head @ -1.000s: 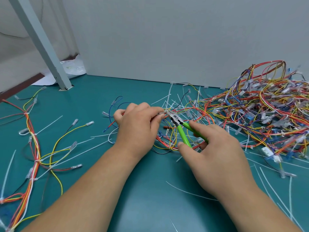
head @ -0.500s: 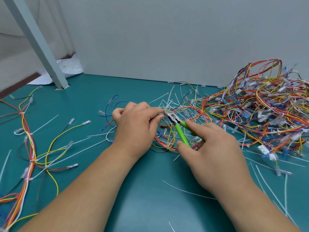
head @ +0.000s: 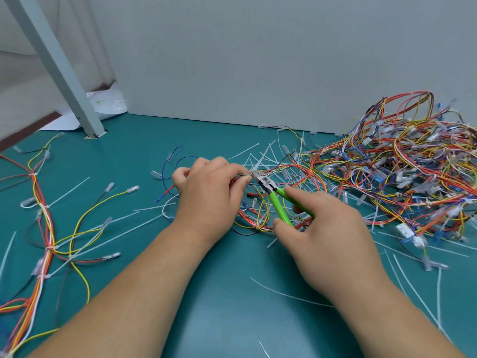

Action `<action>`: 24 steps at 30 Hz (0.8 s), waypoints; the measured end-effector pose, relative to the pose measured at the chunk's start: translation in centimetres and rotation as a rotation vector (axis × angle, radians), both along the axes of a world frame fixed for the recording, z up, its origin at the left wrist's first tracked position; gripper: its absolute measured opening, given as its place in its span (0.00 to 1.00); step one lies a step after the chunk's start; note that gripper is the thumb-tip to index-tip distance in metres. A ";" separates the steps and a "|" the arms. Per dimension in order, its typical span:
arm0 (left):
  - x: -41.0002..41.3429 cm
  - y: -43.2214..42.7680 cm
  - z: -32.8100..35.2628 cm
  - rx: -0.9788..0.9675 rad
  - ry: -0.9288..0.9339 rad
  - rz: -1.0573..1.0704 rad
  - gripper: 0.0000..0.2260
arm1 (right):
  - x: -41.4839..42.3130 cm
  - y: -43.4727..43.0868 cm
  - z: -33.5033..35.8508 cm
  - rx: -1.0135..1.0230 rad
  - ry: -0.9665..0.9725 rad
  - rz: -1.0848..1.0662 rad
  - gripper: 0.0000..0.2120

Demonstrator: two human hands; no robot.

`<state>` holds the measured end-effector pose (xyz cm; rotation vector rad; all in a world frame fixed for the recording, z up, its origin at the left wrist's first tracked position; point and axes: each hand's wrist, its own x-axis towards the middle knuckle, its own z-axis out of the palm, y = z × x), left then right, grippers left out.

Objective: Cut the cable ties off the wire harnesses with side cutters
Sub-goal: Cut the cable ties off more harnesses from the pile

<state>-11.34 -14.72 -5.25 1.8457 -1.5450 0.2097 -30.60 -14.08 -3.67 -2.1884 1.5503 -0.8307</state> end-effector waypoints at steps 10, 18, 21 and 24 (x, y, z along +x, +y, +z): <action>0.2 0.0 0.1 -0.020 0.031 -0.024 0.06 | 0.1 0.1 0.0 -0.035 -0.014 0.000 0.27; 0.2 0.1 0.2 -0.025 -0.001 -0.013 0.06 | 0.4 -0.1 -0.4 -0.029 -0.042 0.005 0.27; 0.1 0.0 0.3 -0.022 -0.013 -0.014 0.05 | 0.3 -0.1 -0.4 -0.031 -0.031 0.005 0.27; 0.1 0.1 0.2 -0.031 -0.013 -0.014 0.05 | 0.4 0.0 -0.4 -0.034 -0.032 0.007 0.27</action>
